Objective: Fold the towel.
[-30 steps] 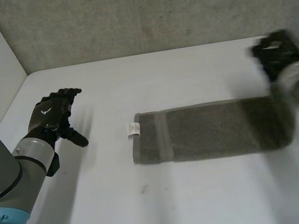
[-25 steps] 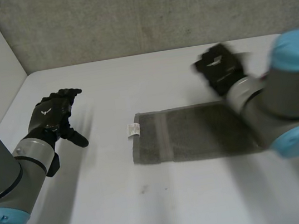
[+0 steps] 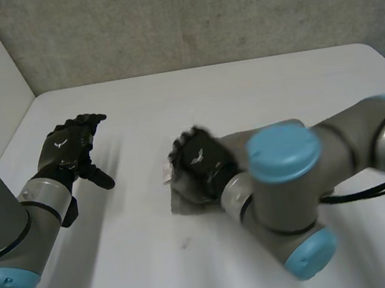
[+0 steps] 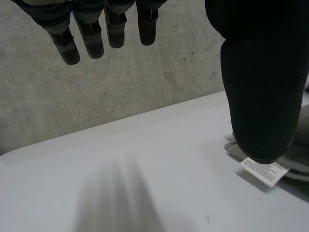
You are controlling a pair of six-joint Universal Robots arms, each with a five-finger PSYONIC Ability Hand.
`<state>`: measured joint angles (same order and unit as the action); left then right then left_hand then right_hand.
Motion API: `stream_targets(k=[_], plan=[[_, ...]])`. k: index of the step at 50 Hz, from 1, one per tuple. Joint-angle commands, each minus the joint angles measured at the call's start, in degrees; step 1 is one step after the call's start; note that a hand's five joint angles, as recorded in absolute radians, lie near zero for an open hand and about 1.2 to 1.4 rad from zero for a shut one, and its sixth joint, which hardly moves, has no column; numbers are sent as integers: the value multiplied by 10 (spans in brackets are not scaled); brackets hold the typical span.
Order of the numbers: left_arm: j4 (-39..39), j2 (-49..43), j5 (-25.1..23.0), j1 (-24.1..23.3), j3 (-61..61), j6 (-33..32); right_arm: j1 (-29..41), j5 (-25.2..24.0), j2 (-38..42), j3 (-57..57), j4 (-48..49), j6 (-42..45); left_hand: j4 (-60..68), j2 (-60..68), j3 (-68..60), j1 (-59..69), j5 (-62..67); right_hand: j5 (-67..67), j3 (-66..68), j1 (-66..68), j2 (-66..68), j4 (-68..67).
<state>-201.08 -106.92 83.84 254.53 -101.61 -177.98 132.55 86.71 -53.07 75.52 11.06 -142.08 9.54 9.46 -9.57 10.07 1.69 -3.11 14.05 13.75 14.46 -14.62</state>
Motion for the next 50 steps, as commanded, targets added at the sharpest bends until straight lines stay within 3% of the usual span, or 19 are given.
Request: stream_targets(k=[1, 5, 10, 14, 17, 19, 22, 25, 34, 37, 39, 42, 44, 50], plan=[[0, -2, 0, -1, 0, 0, -102, 3, -112, 97, -1, -90, 5, 5, -4, -1, -17, 31, -40, -37, -45, 46], [0, -4, 0, -1, -1, 0, -143, -10, -137, 146, -1, -116, 5, 5, -4, -1, -17, 31, -40, -37, -45, 46], [0, -4, 0, -2, -2, 0, -250, -67, -161, 248, 10, -130, 5, 5, -4, -1, -17, 31, -40, -37, -45, 46], [0, -6, 0, -3, -3, 0, -287, -101, -156, 277, 19, -135, 5, 5, -4, -1, -17, -5, -4, -1, -8, 10], [-5, -7, 0, -3, -4, 0, -309, -116, -142, 298, 47, -140, 5, 5, -4, -1, -17, -119, 110, 113, 106, -104], [-12, -7, 0, -4, -7, -1, -321, -116, -129, 309, 76, -142, 5, 5, -4, -1, -17, -280, 271, 274, 267, -265], [-14, -7, 0, -5, -9, 0, -325, -120, -124, 311, 87, -143, 5, 5, -4, -1, -17, -360, 351, 354, 346, -345], [-14, -7, 0, -5, -10, -1, -331, -117, -108, 306, 105, -142, 5, 5, -4, -1, -17, -668, 658, 661, 654, -653], [-12, -2, 2, -6, -8, -1, -324, -91, -122, 271, 105, -125, 5, 5, -4, -1, -17, -669, 660, 663, 655, -654], [-11, 0, 2, -7, -7, -1, -303, -92, -138, 241, 106, -113, 5, 5, -4, -1, -17, -669, 660, 663, 655, -654], [-9, 4, 2, -12, -6, -2, -230, -99, -134, 189, 102, -108, 5, 5, -4, -1, -17, -669, 660, 663, 655, -654], [-7, 14, 2, -18, -3, -2, -186, -99, -121, 154, 97, -104, 5, 5, -4, -1, -17, -669, 660, 663, 655, -654], [-6, 17, 3, -19, -1, -2, -115, -98, -81, 91, 72, -88, 5, 5, -4, -1, -17, -669, 660, 663, 655, -654], [10, 36, 4, -22, 11, 0, -7, -103, 13, -26, -6, -7, 5, 5, -4, -1, -17, -669, 660, 663, 655, -654]])
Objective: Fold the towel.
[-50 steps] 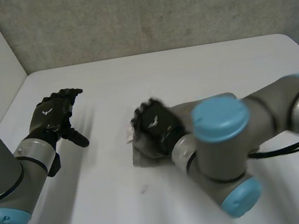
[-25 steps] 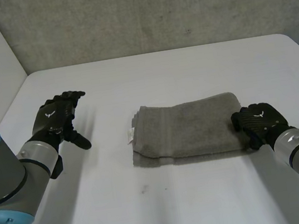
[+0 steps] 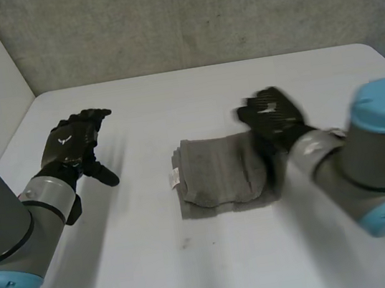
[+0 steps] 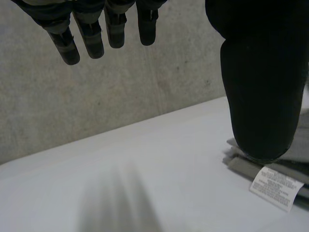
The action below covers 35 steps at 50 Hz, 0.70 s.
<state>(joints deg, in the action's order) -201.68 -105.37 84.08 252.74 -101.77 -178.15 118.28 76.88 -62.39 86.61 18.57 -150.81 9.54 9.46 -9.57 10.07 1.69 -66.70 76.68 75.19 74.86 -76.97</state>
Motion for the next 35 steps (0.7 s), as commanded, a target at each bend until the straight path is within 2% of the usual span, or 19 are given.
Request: stream_targets(k=[1, 5, 9, 10, 11, 12, 13, 14, 15, 16, 19, 23, 25, 26, 28, 31, 35], plan=[[16, 21, 1, -4, 12, 2, 136, -5, 106, -137, -81, 81, 5, 5, -4, -1, -17, -33, 33, 48, 51, -30], [40, 24, 1, -5, 32, 14, 186, 5, 171, -188, -124, 121, 5, 5, -4, -1, -17, -33, 33, 48, 51, -30], [56, 24, 1, -5, 47, 30, 194, 13, 183, -201, -139, 121, 5, 5, -4, -1, -17, -33, 33, 48, 51, -30], [62, 21, 1, -6, 55, 38, 194, 22, 178, -202, -141, 118, 5, 5, -4, -1, -17, 96, -96, -81, -78, 99], [67, 18, 1, -7, 64, 44, 194, 22, 177, -202, -141, 118, 5, 5, -4, -1, -17, 98, -97, -82, -79, 100], [67, 18, 1, -7, 64, 44, 192, 46, 159, -202, -141, 108, 5, 5, -4, -1, -17, 414, -414, -399, -396, 417], [73, 16, 1, -10, 74, 48, 192, 46, 159, -202, -141, 108, 5, 5, -4, -1, -17, 417, -417, -402, -399, 420], [77, 12, 1, -13, 84, 51, 189, 83, 132, -197, -141, 85, 5, 5, -4, -1, -17, 617, -617, -602, -599, 620], [77, 12, 1, -13, 84, 51, 189, 84, 132, -197, -141, 85, 5, 5, -4, -1, -17, 619, -619, -604, -601, 622], [81, 5, 1, -16, 97, 51, 186, 116, 107, -189, -139, 53, 5, 5, -4, -1, -17, 667, -667, -652, -649, 670], [94, -11, 1, -30, 125, 52, 173, 150, 67, -168, -143, -9, 5, 5, -4, -1, -17, 667, -667, -652, -649, 670], [111, -31, 4, -54, 159, 54, 143, 156, 25, -139, -143, -77, 5, 6, -5, 0, -16, 667, -667, -652, -649, 670], [132, -59, 20, -85, 196, 56, 105, 155, -4, -115, -145, -140, 7, 8, -6, 1, -15, 667, -667, -652, -649, 670], [132, -59, 20, -85, 196, 56, 105, 155, -4, -115, -145, -140, 7, 8, -6, 1, -15, 667, -667, -652, -649, 670], [152, -95, 45, -117, 233, 56, 79, 144, -13, -101, -158, -184, 7, 8, -6, 1, -15, 667, -667, -652, -649, 670], [161, -117, 59, -132, 252, 56, 67, 134, -12, -101, -171, -202, 7, 8, -6, 1, -15, 667, -667, -652, -649, 670], [186, -196, 89, -168, 306, 55, 30, 92, 9, -110, -204, -231, 5, 6, -5, 0, -16, 667, -667, -652, -649, 670]])
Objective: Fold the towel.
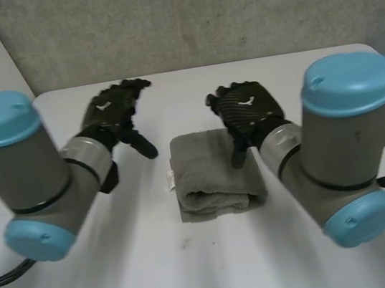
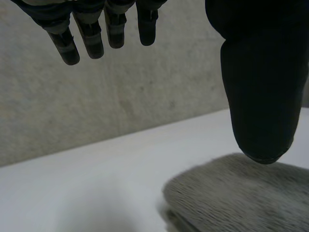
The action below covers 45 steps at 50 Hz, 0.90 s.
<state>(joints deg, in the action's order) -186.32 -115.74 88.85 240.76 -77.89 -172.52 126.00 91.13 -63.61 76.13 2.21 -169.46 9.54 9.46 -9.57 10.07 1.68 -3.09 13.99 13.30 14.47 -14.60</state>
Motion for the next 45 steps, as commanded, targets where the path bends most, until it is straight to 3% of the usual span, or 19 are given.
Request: stream_targets(k=[1, 9, 21, 35, 38, 40, 45], plan=[[42, -118, 45, -57, 83, -1, -54, -62, 38, -11, -44, -47, 5, 6, -5, 0, -16, 31, -40, -33, -45, 46], [70, -220, 62, -69, 126, -7, -76, -79, 126, -41, -50, -41, 5, 5, -4, -1, -17, 31, -40, -33, -45, 46], [74, -227, 68, -69, 114, -11, -81, -82, 178, -68, -55, -16, 5, 5, -4, -1, -17, 31, -40, -33, -45, 46], [81, -8, 65, -62, 122, -20, -103, -83, -30, -77, -56, -18, 5, 5, -4, -1, -17, 31, -40, -33, -45, 46], [97, 43, 65, -50, 127, -20, -126, -75, -76, -71, -60, -20, 5, 5, -4, -1, -17, 31, -40, -33, -45, 46], [127, 88, 63, -16, 122, -20, -136, -67, -96, -69, -66, -19, 5, 5, -4, -1, -17, 31, -40, -33, -45, 46], [177, 120, 58, 15, 95, -19, -162, -41, -150, -47, -106, -17, 5, 5, -4, -1, -17, 31, -40, -33, -45, 46]])
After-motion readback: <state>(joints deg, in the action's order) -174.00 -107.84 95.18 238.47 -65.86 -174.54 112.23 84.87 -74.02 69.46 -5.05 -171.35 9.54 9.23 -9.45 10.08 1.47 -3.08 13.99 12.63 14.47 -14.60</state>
